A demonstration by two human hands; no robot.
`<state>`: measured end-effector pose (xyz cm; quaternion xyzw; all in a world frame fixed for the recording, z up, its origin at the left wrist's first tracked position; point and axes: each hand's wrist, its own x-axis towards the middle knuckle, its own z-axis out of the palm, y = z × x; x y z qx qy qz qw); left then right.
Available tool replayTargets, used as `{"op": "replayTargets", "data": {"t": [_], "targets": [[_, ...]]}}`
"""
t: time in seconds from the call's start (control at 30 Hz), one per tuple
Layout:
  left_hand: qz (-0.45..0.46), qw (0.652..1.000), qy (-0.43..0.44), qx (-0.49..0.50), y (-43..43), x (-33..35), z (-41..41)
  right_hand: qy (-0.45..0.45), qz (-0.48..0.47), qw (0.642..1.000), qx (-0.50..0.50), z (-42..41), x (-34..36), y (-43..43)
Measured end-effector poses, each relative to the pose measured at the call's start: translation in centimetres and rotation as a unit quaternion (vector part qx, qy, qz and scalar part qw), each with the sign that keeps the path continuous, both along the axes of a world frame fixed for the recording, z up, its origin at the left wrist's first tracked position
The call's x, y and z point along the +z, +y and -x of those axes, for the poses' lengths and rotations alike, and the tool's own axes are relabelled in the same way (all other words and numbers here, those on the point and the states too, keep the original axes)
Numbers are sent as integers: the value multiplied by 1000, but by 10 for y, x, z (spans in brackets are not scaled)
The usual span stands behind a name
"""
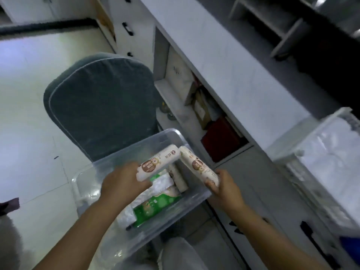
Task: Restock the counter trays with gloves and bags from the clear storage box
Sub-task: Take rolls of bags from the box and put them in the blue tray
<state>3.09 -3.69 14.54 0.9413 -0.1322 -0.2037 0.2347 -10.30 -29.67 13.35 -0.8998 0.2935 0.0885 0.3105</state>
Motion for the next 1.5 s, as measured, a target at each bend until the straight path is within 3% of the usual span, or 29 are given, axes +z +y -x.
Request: {"op": "replayTargets", "data": {"t": [0.27,0.5,0.67,0.77,1.03,1.33,1.5], "targets": [[100,984,-30,-142,-118,65,34,-78,100,983,-136,107,100,-47],[147,957,-90,-232,-212,121,97,-117,234,939,-224,227,161,-100],[193,936,-119,-270,-277,150,159,-153,242,916,-281,329,172,-159],[188,933,-125,-279,-310,158,196,-129,216,918,-306,391,167,-199],[168,934,-110,-295,-383,159,280,-30,151,964,-215,469,145,-276],[119,939,-140,-291,-413,154,304,30,253,963,-82,469,130,-311],[109,941,-140,-288,-420,155,296,61,282,956,-61,472,124,-313]]}}
